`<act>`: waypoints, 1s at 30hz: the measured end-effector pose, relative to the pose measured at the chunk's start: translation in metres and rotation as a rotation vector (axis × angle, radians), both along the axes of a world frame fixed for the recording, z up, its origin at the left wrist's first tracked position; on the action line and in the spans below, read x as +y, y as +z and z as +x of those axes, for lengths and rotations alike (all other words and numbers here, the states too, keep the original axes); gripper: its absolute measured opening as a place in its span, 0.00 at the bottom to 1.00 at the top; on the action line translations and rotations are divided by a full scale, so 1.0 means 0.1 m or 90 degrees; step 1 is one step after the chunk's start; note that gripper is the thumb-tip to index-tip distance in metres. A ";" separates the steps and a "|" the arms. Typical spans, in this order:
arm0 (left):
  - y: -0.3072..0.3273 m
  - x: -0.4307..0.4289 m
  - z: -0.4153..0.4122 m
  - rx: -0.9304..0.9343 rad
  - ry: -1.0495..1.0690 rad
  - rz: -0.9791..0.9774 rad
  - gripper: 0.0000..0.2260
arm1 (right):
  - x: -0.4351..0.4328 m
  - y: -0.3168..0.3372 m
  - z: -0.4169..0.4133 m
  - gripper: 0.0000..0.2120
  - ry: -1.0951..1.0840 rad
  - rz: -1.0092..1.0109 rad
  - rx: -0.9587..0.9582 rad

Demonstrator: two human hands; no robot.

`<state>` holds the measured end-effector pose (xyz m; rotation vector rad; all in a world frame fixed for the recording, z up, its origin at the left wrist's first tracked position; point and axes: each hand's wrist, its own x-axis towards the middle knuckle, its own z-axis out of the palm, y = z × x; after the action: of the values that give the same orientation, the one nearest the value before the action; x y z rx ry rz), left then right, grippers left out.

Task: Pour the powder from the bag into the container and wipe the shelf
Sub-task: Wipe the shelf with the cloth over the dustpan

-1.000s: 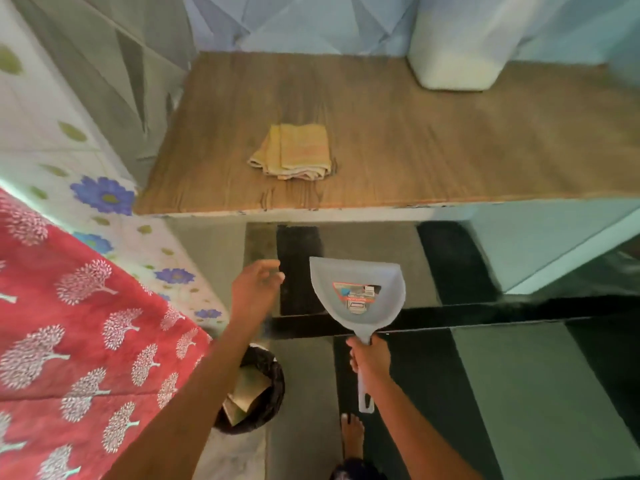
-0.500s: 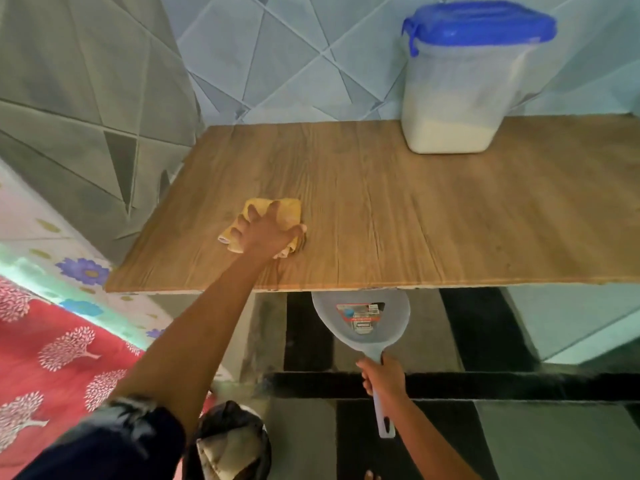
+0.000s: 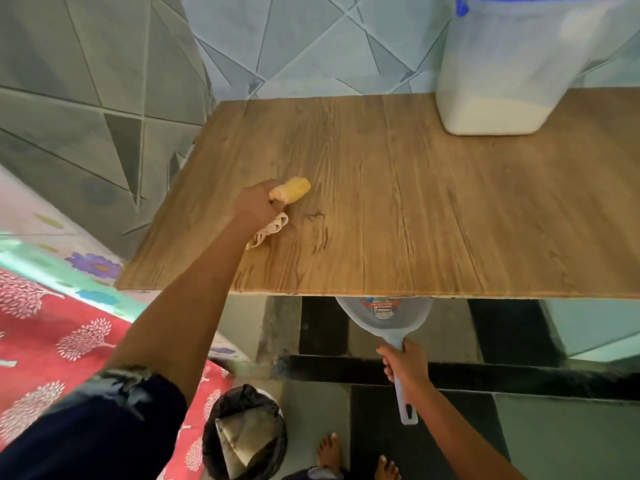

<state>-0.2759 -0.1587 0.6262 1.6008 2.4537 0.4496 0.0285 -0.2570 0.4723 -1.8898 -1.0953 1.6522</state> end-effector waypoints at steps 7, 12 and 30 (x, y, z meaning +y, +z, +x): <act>0.01 -0.51 -0.70 0.128 0.223 0.039 0.20 | 0.07 0.04 -0.33 0.03 0.068 -0.005 -0.003; -0.30 -0.83 -1.08 0.010 0.242 -0.149 0.27 | 0.06 0.04 -0.42 0.03 0.088 -0.008 -0.001; -0.21 0.00 2.15 -0.100 -0.155 -0.030 0.19 | -0.10 0.27 0.33 0.04 0.041 0.037 0.027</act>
<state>-0.0608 -0.1586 0.6047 1.7431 2.1080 0.4553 0.0619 -0.2673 0.4997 -1.7932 -1.1849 1.6682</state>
